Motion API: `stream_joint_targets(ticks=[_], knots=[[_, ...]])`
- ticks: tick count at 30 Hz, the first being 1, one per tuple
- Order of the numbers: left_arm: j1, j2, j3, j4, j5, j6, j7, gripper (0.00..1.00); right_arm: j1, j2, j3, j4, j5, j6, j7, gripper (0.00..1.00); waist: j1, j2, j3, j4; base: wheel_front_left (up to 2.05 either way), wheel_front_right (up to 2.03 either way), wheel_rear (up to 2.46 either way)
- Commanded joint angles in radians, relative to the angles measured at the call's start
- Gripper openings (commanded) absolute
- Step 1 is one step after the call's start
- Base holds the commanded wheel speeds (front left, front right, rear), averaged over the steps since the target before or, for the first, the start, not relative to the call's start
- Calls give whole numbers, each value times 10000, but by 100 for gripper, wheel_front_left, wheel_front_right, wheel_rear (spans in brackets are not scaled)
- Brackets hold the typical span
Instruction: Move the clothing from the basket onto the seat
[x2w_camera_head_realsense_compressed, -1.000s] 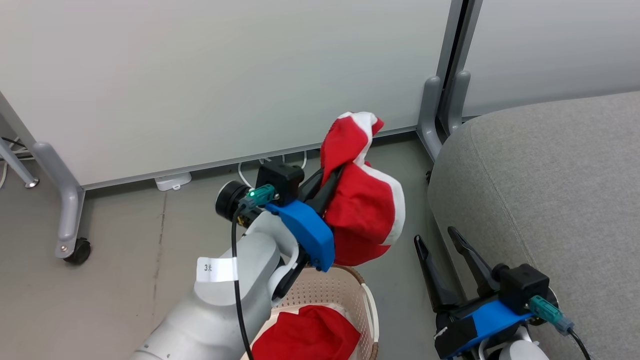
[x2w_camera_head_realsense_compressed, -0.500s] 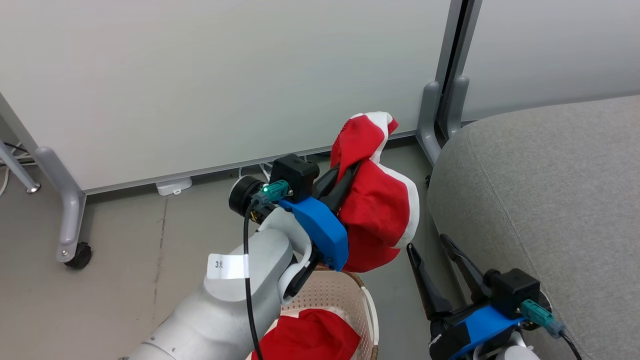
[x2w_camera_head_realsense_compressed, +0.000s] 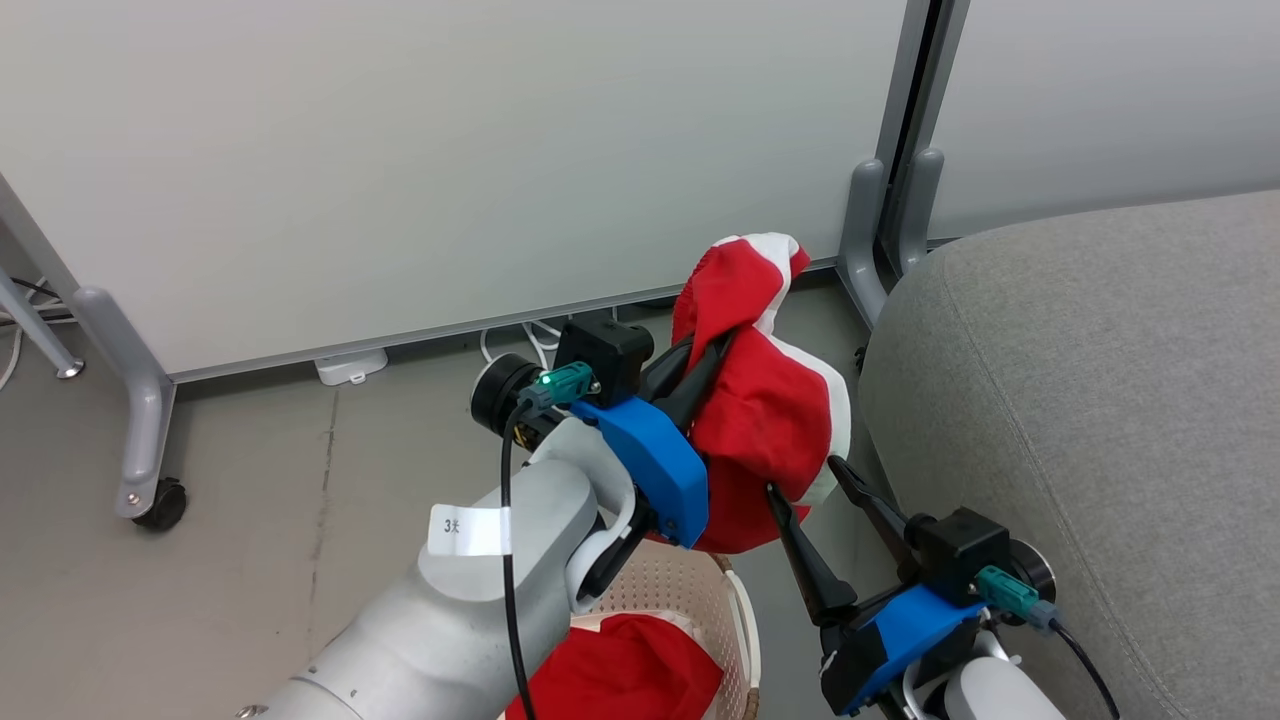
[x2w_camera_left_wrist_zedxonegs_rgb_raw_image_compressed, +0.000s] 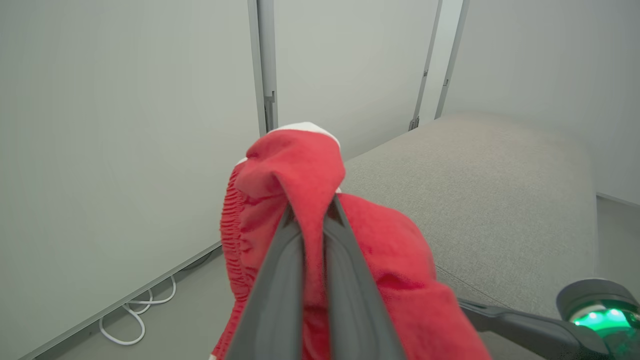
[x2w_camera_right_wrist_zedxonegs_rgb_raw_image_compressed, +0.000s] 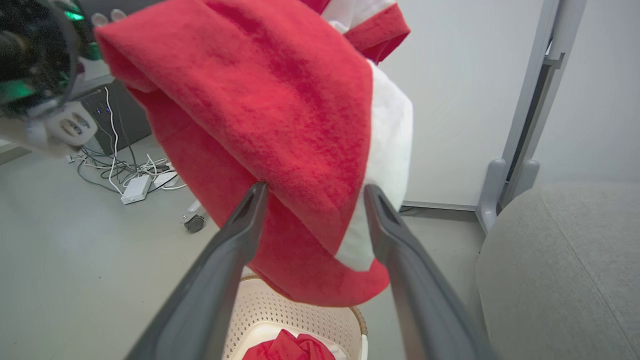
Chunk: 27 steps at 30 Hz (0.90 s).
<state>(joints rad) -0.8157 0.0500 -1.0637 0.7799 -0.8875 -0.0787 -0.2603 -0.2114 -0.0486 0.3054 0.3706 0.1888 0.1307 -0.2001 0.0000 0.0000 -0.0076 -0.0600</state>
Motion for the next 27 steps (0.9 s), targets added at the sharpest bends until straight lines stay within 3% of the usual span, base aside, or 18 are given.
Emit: stream_joint_targets(ticks=[1, 27], knots=[[-131, 7, -60, -23, -59, 37, -64, 0, -212, -32, 69, 170, 77, 3, -94, 100, 0, 0, 4, 31, 0, 0, 0], [-135, 9, -989, -235, -837, 132, -65, 0, -2171, -32, 954, 2473, 973, 3, -656, 100, 0, 0, -119, 193, 0, 0, 0]])
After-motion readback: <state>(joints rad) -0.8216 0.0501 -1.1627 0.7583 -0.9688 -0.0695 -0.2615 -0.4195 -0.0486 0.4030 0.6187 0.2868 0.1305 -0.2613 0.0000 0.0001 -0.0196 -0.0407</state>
